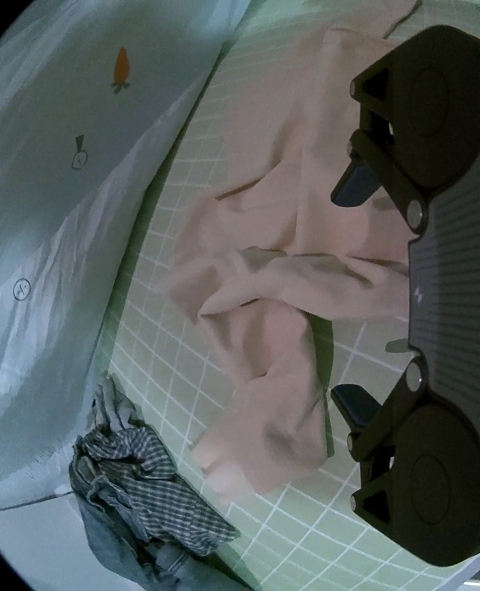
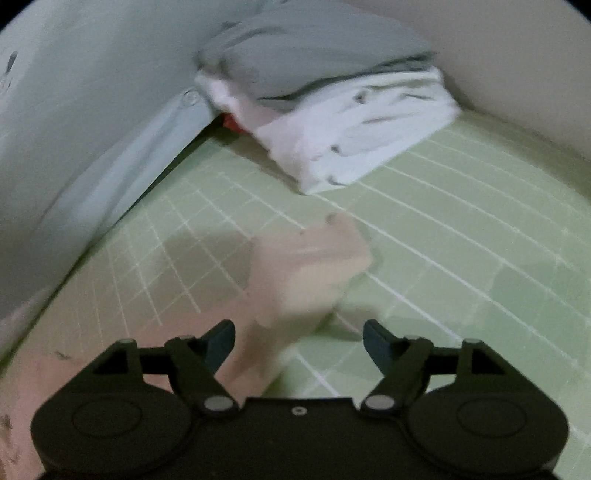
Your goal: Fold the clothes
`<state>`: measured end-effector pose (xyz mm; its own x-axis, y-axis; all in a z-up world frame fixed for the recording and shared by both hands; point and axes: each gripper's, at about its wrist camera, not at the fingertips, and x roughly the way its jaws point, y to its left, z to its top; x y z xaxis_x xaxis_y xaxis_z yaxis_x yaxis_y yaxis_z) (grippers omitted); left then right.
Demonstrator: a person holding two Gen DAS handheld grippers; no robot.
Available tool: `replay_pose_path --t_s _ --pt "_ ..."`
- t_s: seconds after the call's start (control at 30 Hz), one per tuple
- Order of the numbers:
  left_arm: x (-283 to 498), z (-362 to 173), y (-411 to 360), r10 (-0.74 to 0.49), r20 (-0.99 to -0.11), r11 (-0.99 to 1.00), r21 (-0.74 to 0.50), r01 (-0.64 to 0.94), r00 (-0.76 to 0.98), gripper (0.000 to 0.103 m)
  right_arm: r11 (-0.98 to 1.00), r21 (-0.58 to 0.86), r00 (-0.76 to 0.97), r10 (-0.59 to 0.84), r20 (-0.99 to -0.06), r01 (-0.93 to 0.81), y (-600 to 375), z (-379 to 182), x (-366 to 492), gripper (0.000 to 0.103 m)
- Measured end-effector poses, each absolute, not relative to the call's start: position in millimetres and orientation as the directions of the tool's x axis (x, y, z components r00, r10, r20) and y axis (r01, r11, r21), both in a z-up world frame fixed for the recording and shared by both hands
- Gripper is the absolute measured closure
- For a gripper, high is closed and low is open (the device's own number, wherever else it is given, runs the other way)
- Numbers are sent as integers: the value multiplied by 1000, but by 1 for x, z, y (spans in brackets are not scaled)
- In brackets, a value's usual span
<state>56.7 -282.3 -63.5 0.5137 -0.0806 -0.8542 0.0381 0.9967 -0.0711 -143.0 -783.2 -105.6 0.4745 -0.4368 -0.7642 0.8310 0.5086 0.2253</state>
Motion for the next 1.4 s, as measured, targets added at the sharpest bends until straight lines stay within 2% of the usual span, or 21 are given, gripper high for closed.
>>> replay_pose_path --t_s 0.17,0.23,0.27,0.33,0.4,0.5,0.53,0.57,0.63,0.83,0.87,0.9,0.93,0.97,1.0,1.07,1.17,1.2,1.23,1.3,1.4 --pt "55 -63 -292 -80 -853 996 -50 72 515 2 586 111 445 -465 -765 803 -778 -108 -114 22" --pt "55 -63 -294 -80 -855 995 -42 86 512 2 563 99 428 -490 -760 821 -780 -108 -122 28" --pt "55 -63 -295 -79 -854 995 -38 91 514 2 547 103 424 -501 -754 831 -781 -107 -129 33" --pt "55 -62 -297 -79 -852 994 -30 102 518 2 515 111 415 -524 -744 850 -783 -106 -142 72" --pt "55 -62 -298 -79 -849 994 -24 111 522 2 482 120 405 -546 -733 868 -785 -105 -156 86" --pt "55 -62 -298 -78 -848 993 -22 113 524 2 431 134 388 -578 -718 892 -788 -103 -177 85" --pt "55 -62 -297 -77 -847 994 -21 112 525 2 414 139 381 -589 -712 899 -789 -102 -183 81" --pt "56 -61 -297 -77 -847 994 -22 111 526 2 397 144 375 -599 -707 906 -790 -102 -190 74" --pt "56 -61 -298 -79 -846 994 -25 109 528 2 362 155 362 -619 -697 919 -793 -101 -204 49" --pt "57 -63 -305 -96 -851 990 -26 140 517 2 273 254 368 -566 -737 928 -804 -111 -221 41" --pt "57 -64 -306 -97 -852 989 -27 143 515 2 269 244 357 -561 -747 932 -805 -113 -219 44" --pt "56 -64 -307 -98 -852 989 -27 145 514 2 275 228 349 -561 -751 934 -806 -115 -217 54" --pt "56 -64 -307 -98 -853 989 -28 143 513 2 281 213 340 -560 -755 936 -806 -116 -215 80" --pt "56 -65 -306 -97 -853 990 -29 140 513 2 288 200 335 -566 -753 936 -806 -116 -215 92" --pt "56 -66 -305 -97 -854 990 -31 136 512 2 297 188 333 -576 -747 936 -806 -116 -216 99" --pt "57 -66 -301 -92 -853 992 -33 124 513 2 321 160 330 -595 -733 933 -804 -112 -213 99" --pt "57 -66 -293 -79 -849 994 -31 100 523 2 385 101 339 -623 -705 918 -794 -99 -196 92" --pt "58 -67 -289 -75 -849 995 -32 90 523 2 405 80 342 -632 -695 911 -791 -95 -190 79" --pt "59 -68 -285 -71 -849 996 -34 78 523 2 424 59 346 -641 -685 904 -788 -91 -184 59" --pt "65 -71 -278 -56 -854 998 -36 49 517 2 461 17 354 -657 -666 887 -782 -82 -172 36" --pt "75 -75 -267 -36 -860 999 -35 11 510 2 512 -49 369 -679 -635 858 -772 -69 -155 21"
